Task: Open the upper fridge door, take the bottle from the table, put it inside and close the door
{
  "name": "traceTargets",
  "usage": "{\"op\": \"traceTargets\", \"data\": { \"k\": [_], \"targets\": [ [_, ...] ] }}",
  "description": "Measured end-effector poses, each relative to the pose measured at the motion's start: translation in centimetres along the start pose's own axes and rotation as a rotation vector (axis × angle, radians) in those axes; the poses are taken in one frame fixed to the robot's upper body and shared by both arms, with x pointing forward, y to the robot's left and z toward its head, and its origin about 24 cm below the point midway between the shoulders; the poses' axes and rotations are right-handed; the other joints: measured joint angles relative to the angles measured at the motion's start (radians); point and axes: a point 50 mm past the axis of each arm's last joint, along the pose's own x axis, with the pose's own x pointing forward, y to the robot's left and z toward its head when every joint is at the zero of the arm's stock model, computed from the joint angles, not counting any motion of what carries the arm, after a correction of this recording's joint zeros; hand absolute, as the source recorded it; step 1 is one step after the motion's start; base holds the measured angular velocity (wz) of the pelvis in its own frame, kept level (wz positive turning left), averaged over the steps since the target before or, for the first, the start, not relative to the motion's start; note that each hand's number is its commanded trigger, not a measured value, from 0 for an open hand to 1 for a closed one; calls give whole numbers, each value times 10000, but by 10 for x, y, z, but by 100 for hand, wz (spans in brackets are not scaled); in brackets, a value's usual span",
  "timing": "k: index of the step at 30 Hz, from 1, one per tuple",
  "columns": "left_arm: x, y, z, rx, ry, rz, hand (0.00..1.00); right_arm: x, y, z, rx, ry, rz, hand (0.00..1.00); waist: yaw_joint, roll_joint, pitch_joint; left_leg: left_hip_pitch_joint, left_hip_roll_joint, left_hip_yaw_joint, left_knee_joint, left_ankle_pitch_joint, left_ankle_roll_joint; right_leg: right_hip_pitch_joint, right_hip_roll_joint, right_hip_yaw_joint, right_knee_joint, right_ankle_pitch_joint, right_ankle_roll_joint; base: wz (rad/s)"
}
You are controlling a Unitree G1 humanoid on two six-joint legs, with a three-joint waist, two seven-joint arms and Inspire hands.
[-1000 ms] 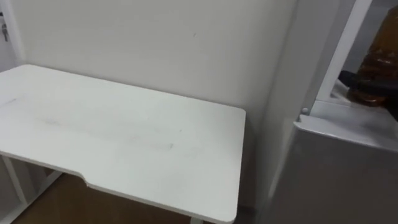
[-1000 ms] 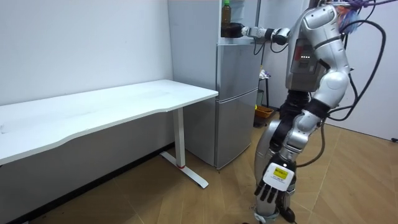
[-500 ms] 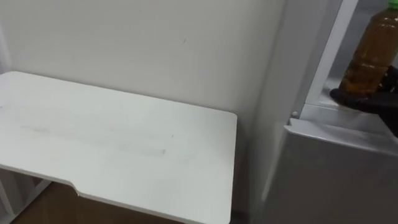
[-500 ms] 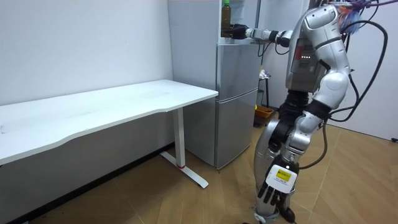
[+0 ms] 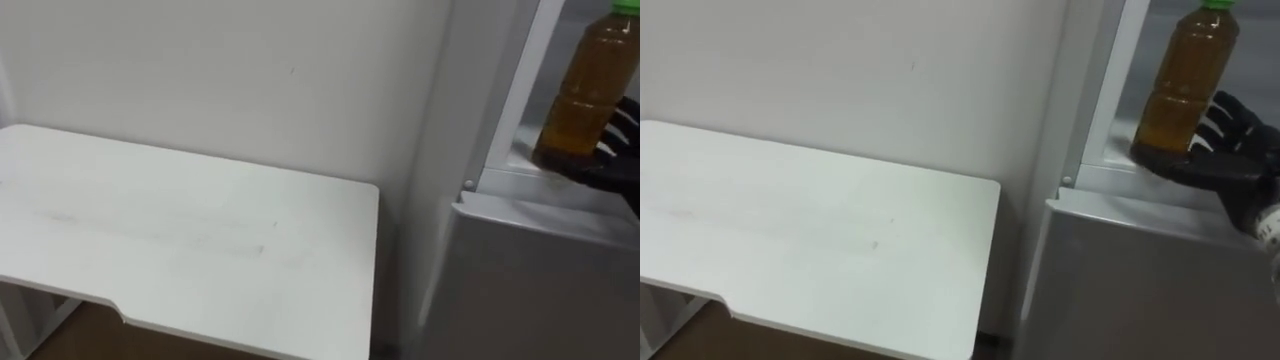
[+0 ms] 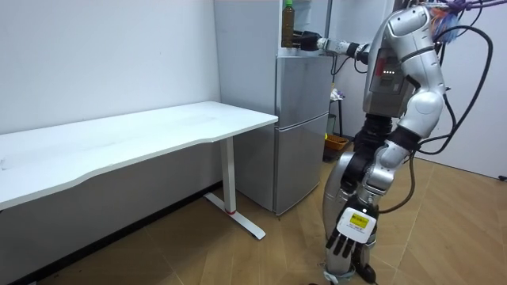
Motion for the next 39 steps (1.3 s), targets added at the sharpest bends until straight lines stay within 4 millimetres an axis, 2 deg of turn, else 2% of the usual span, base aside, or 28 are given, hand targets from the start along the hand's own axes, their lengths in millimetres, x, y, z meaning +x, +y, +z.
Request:
{"op": "traceTargets", "data": {
  "k": [5, 8, 13, 17, 21, 23, 25, 27, 30, 31, 33, 34, 36, 39],
  "targets": [
    [0, -4, -5, -167, 94, 38, 0, -7, -3, 4, 29, -416, -690, 0, -27, 68, 18, -16, -6, 26, -9, -4, 6, -64, 2, 72, 32, 0, 1, -2],
    [0, -9, -8, -416, 158, 90, 0, -11, 1, 8, -205, -758, -1108, 0, -208, 163, 29, -25, -13, 34, -17, -4, 9, -59, -10, 47, 27, 1, 2, 0],
    [1, -13, -8, -445, 109, 114, 0, -24, 20, 8, -342, -1320, -1271, 0, -290, 454, 6, 92, 15, 288, -23, -4, 8, -59, -9, 258, 27, 0, 2, -11],
    [1, -13, -6, -440, -63, 115, 0, -41, 30, 2, -562, -1727, -1251, 0, -344, 518, 32, 146, 9, 369, -77, -4, 8, -89, -16, 305, 23, -16, 22, -7],
    [2, -23, -8, -436, -208, -129, 0, -64, 39, -21, 1154, -1302, -1033, 0, -474, 508, 40, 177, 22, 583, -76, -5, 9, -141, -25, 464, 48, -19, 26, -9],
    [3, -30, -11, -513, -271, -268, 0, -75, 42, -18, 2690, -1477, -678, 0, -481, 572, 64, 182, 18, 670, -80, -10, 16, -175, -38, 547, 37, -20, 33, -13],
    [3, -35, -12, -603, -280, -383, 0, -89, 43, -23, 4758, -1336, -138, 0, -520, 656, 87, 208, 33, 693, -87, -66, 25, -174, -19, 572, -5, -30, 48, -5],
    [4, -38, -13, -628, -308, -462, 0, -99, 47, -31, 5933, -1256, 289, 0, -559, 723, 86, 241, 35, 723, -89, -81, 24, -155, -14, 591, 5, -27, 46, -6],
    [7, -42, -12, -697, -229, -554, 0, -106, 54, -40, 7310, -1267, 1037, 0, -456, 945, 95, 352, 46, 873, -92, -111, 29, -174, -14, 836, 65, -13, 49, -18],
    [9, -45, -12, -730, -201, -671, 0, -109, 57, -43, 7548, -1377, 1338, 0, -414, 1110, 83, 394, 57, 916, -78, -186, 41, -171, -14, 874, 66, -16, 56, -20],
    [9, -49, -12, -606, -171, -852, 0, -112, 66, -49, 7828, -1319, 1949, 0, -448, 1246, 93, 386, 44, 946, -64, -216, 62, -206, -38, 891, 89, -30, 80, -8],
    [10, -50, -11, -584, -143, -948, 0, -117, 70, -54, 8026, -1200, 2309, 0, -480, 1328, 55, 389, 41, 982, -66, -227, 66, -226, -45, 914, 97, -37, 93, -6],
    [12, -51, -8, -279, -171, -1012, 0, -124, 73, -64, 8215, -989, 2672, 0, -484, 1396, 7, 395, 36, 987, -57, -231, 67, -219, -52, 913, 98, -46, 106, -2],
    [15, -52, -2, 124, -252, -1094, 0, -133, 75, -77, 8313, -713, 3180, 0, -526, 1397, 5, 400, 38, 986, -25, -231, 67, -192, -48, 942, 131, -44, 103, -1]
  ]
}}
